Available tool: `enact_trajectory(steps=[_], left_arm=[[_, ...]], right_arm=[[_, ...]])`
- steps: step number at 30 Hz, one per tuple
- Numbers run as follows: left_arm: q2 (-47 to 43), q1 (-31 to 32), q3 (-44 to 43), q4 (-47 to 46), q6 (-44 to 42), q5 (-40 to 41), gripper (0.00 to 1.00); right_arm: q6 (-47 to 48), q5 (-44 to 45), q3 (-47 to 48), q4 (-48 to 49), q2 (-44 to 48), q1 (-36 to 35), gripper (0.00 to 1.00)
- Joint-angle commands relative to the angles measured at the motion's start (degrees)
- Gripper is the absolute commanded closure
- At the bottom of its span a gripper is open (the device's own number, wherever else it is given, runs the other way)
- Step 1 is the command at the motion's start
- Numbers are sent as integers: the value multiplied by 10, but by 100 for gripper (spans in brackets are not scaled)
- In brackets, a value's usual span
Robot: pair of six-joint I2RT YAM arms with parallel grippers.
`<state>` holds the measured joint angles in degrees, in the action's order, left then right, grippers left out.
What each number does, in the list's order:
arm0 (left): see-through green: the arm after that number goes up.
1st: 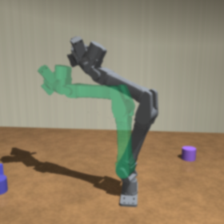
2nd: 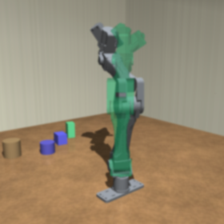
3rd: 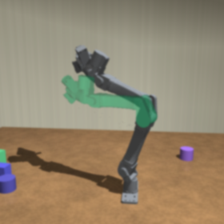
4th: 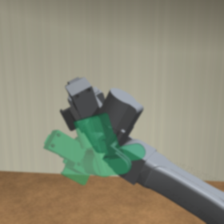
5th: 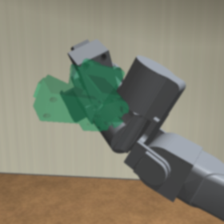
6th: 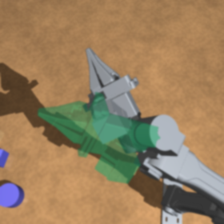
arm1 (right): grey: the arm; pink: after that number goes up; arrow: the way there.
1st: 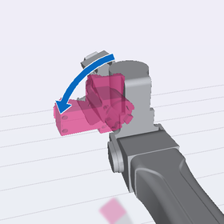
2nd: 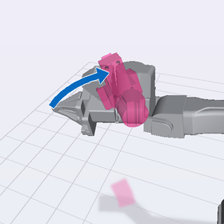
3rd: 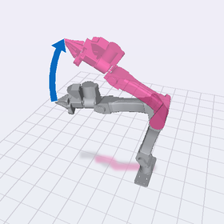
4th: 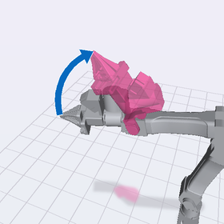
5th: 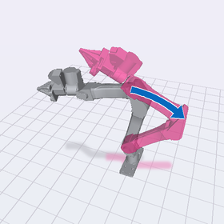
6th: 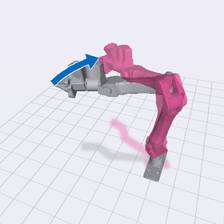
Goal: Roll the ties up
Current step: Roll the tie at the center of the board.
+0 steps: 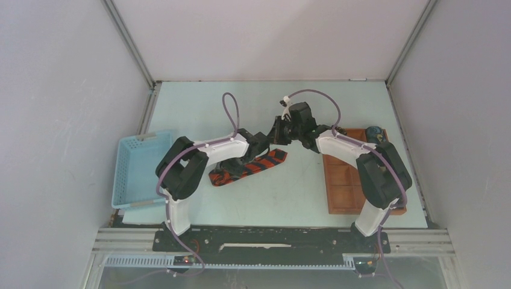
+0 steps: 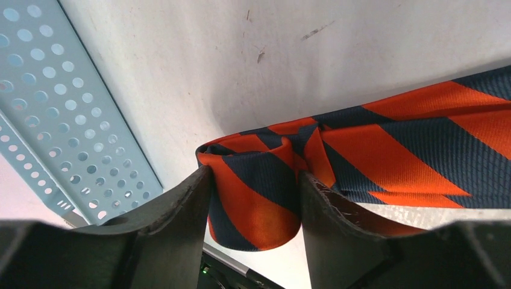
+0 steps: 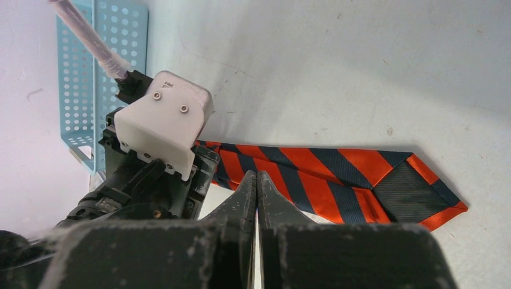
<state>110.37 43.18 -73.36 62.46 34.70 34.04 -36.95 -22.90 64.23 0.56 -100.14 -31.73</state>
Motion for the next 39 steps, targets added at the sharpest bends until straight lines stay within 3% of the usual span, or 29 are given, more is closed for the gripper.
enact_trajectory(steps=[1, 15, 20, 29, 33, 39], left_arm=[[-46, 3, -18, -6, 22, -1, 39], [-138, 3, 17, -20, 42, 39, 17], [-226, 4, 68, -42, 51, 79, 9], [-422, 3, 208, -135, 59, 95, 8], [-522, 2, 277, -179, 90, 83, 7], [-675, -7, 388, -225, 144, 64, 1]], right_arm=[[-5, -3, 0, 9, 32, 2, 100], [-5, 3, 0, 13, 39, -8, 100], [-1, 16, 0, 17, 42, -27, 100], [-9, 26, 1, 62, 35, -81, 100], [-5, 26, 14, 62, 26, -108, 90], [11, 23, 63, 38, -5, -149, 61]])
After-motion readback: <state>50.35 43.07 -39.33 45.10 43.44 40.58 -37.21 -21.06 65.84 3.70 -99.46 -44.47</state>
